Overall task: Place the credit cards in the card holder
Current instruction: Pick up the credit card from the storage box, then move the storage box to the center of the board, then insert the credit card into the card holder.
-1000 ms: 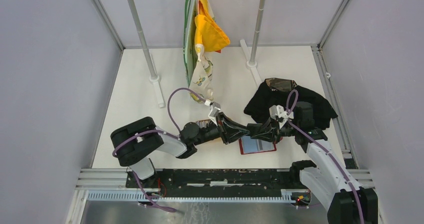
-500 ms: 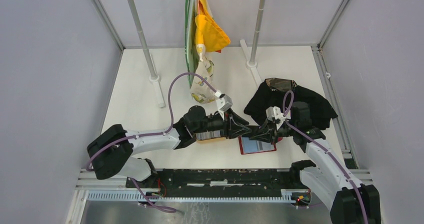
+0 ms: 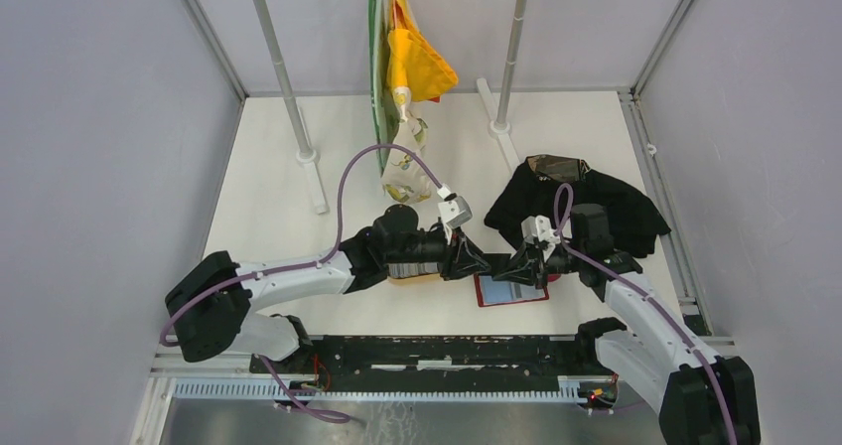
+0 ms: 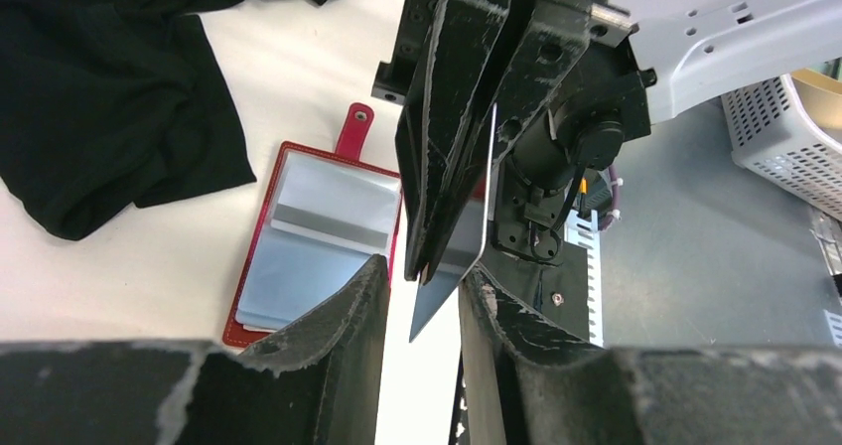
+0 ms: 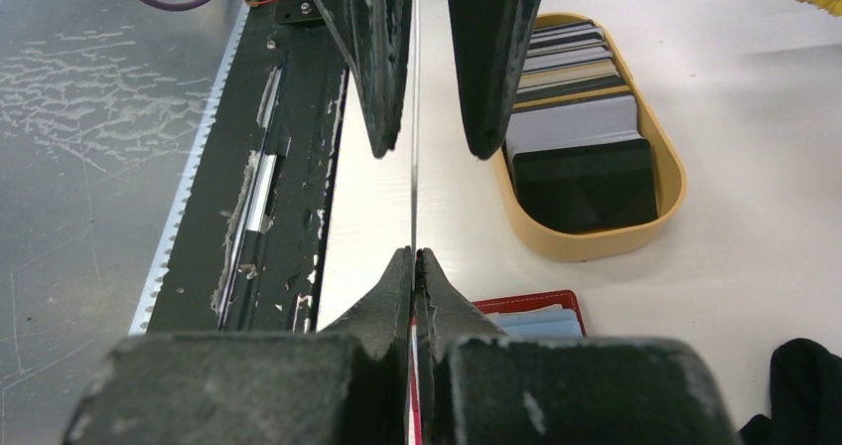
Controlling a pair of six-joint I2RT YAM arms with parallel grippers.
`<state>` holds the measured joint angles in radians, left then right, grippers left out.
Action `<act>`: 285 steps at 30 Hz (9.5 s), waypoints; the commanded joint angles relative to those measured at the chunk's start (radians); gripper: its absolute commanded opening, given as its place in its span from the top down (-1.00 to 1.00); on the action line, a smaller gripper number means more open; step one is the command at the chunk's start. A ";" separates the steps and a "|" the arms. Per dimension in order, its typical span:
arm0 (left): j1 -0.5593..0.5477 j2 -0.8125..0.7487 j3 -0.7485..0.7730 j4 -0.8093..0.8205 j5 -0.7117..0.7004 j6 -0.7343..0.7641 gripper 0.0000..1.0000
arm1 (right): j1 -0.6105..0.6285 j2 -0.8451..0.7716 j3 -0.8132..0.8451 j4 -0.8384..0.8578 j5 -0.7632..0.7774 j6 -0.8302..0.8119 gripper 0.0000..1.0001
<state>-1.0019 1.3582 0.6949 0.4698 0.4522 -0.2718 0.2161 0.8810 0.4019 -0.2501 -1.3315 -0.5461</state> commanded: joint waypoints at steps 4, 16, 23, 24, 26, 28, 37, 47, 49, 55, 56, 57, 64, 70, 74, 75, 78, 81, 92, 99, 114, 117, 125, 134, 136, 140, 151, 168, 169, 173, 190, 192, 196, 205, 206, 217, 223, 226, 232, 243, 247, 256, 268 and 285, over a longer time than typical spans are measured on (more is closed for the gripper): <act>-0.001 -0.059 0.051 -0.013 0.039 0.063 0.22 | 0.019 0.020 0.038 -0.050 0.023 -0.078 1.00; 0.000 -0.035 0.077 -0.026 0.088 0.066 0.95 | 0.031 0.028 0.043 -0.069 0.043 -0.103 1.00; 0.030 -0.078 -0.037 0.077 0.004 -0.102 0.96 | 0.029 -0.004 0.090 -0.188 0.184 -0.258 0.12; 0.032 -0.094 -0.078 0.102 -0.015 -0.133 0.96 | 0.029 -0.016 0.096 -0.202 0.217 -0.289 0.07; 0.031 -0.136 -0.166 0.163 -0.050 -0.191 0.96 | 0.029 -0.050 0.073 -0.177 0.284 -0.310 0.06; 0.031 -0.172 -0.254 0.190 -0.076 -0.231 0.96 | 0.028 -0.078 0.031 -0.110 0.346 -0.296 0.09; 0.032 -0.299 -0.373 0.092 -0.159 -0.282 0.96 | 0.166 0.042 0.018 0.108 0.582 -0.123 0.25; 0.031 -0.640 -0.578 -0.006 -0.305 -0.399 0.96 | 0.362 0.302 0.080 0.295 0.802 0.128 0.40; 0.031 -0.714 -0.599 -0.046 -0.327 -0.412 0.96 | 0.382 0.347 0.101 0.306 0.797 0.149 0.39; 0.031 -0.868 -0.584 -0.206 -0.394 -0.406 0.96 | 0.473 0.476 0.163 0.353 0.799 0.196 0.31; 0.032 -0.886 -0.584 -0.213 -0.399 -0.410 0.96 | 0.489 0.507 0.186 0.347 0.808 0.200 0.31; 0.031 -0.900 -0.585 -0.216 -0.401 -0.417 0.96 | 0.501 0.535 0.208 0.343 0.811 0.206 0.31; 0.031 -0.955 -0.626 -0.177 -0.396 -0.494 0.96 | 0.601 0.669 0.360 0.379 0.859 0.247 0.34; 0.031 -0.960 -0.675 -0.048 -0.381 -0.577 0.96 | 0.617 0.754 0.512 0.270 0.796 0.196 0.33; 0.029 -0.913 -0.690 0.068 -0.375 -0.609 0.96 | 0.595 0.636 0.497 0.025 0.767 -0.073 0.26; 0.029 -0.890 -0.688 0.099 -0.375 -0.611 0.96 | 0.577 0.594 0.482 -0.038 0.763 -0.142 0.25; 0.028 -0.795 -0.665 0.181 -0.369 -0.608 0.96 | 0.497 0.461 0.413 -0.149 0.755 -0.268 0.21; 0.020 -0.661 -0.613 0.264 -0.353 -0.602 0.96 | 0.394 0.310 0.324 -0.187 0.742 -0.329 0.17; -0.035 -0.001 -0.434 0.709 -0.319 -0.711 0.96 | 0.215 -0.032 0.066 -0.252 0.984 -0.429 0.08; -0.035 0.285 -0.292 0.808 -0.302 -0.784 0.96 | 0.085 -0.044 0.059 -0.281 1.014 -0.388 0.04; -0.040 0.474 -0.181 0.686 -0.344 -0.839 0.96 | 0.069 0.092 0.071 -0.330 0.983 -0.393 0.05; -0.043 0.483 -0.167 0.661 -0.346 -0.835 0.96 | 0.069 0.099 0.071 -0.333 0.983 -0.394 0.04; -0.044 0.525 -0.137 0.662 -0.340 -0.843 0.96 | 0.070 0.113 0.069 -0.335 0.981 -0.394 0.04; -0.043 0.552 -0.126 0.653 -0.344 -0.852 0.96 | 0.069 0.122 0.069 -0.340 0.979 -0.397 0.05; -0.043 0.560 -0.123 0.655 -0.343 -0.855 0.96 | 0.068 0.122 0.069 -0.342 0.978 -0.397 0.05; -0.044 0.572 -0.118 0.659 -0.343 -0.861 0.96 | 0.069 0.124 0.069 -0.341 0.977 -0.400 0.04; -0.042 0.603 -0.103 0.655 -0.333 -0.916 0.96 | 0.069 0.128 0.068 -0.348 0.973 -0.406 0.05; -0.042 0.556 0.013 0.262 -0.350 -0.853 0.96 | 0.069 0.134 0.069 -0.354 0.964 -0.412 0.05; -0.042 0.558 0.020 0.247 -0.346 -0.852 0.96 | 0.069 0.135 0.069 -0.354 0.965 -0.413 0.05; -0.042 0.549 0.031 0.201 -0.331 -0.848 0.96 | 0.068 0.136 0.069 -0.356 0.962 -0.413 0.05; -0.042 0.556 0.113 0.046 -0.272 -0.827 0.96 | 0.069 0.144 0.068 -0.359 0.960 -0.417 0.05; -0.041 0.559 0.117 0.042 -0.266 -0.824 0.96 | 0.069 0.144 0.068 -0.359 0.960 -0.420 0.05; -0.040 0.570 0.127 0.033 -0.253 -0.819 0.96 | 0.068 0.144 0.068 -0.360 0.959 -0.419 0.05; -0.027 0.601 0.150 0.030 -0.225 -0.810 0.96 | 0.069 0.145 0.068 -0.362 0.957 -0.422 0.05; -0.026 0.602 0.151 0.030 -0.223 -0.808 0.96 | 0.068 0.144 0.068 -0.361 0.956 -0.421 0.05; -0.017 0.634 0.173 0.013 -0.177 -0.809 0.94 | 0.069 0.149 0.066 -0.364 0.952 -0.425 0.05; -0.014 0.645 0.175 0.003 -0.146 -0.827 0.94 | 0.068 0.153 0.066 -0.365 0.952 -0.426 0.04; -0.013 0.651 0.175 0.002 -0.130 -0.838 0.94 | 0.069 0.154 0.066 -0.364 0.952 -0.426 0.05; -0.006 0.655 0.187 -0.009 -0.111 -0.846 0.94 | 0.070 0.158 0.065 -0.364 0.948 -0.426 0.05; -0.003 0.712 0.276 -0.049 -0.078 -0.825 0.90 | 0.069 0.161 0.066 -0.369 0.933 -0.428 0.03; -0.003 0.724 0.288 -0.048 -0.073 -0.816 0.85 | 0.068 0.152 0.069 -0.367 0.931 -0.426 0.02; 0.005 0.731 0.283 -0.040 -0.075 -0.796 0.69 | 0.069 -0.021 0.098 -0.353 0.872 -0.448 -0.12; 0.006 0.740 0.282 -0.017 -0.061 -0.791 0.62 | 0.196 -0.089 0.053 -0.417 0.453 -0.840 0.73; 0.006 0.748 0.279 0.011 -0.057 -0.796 0.60 | 0.496 0.109 0.005 -0.143 0.974 -0.563 0.82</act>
<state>-0.9874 2.0689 0.9733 0.5255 0.3954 -1.1316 0.6895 0.9539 0.4023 -0.4358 -0.4801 -1.1538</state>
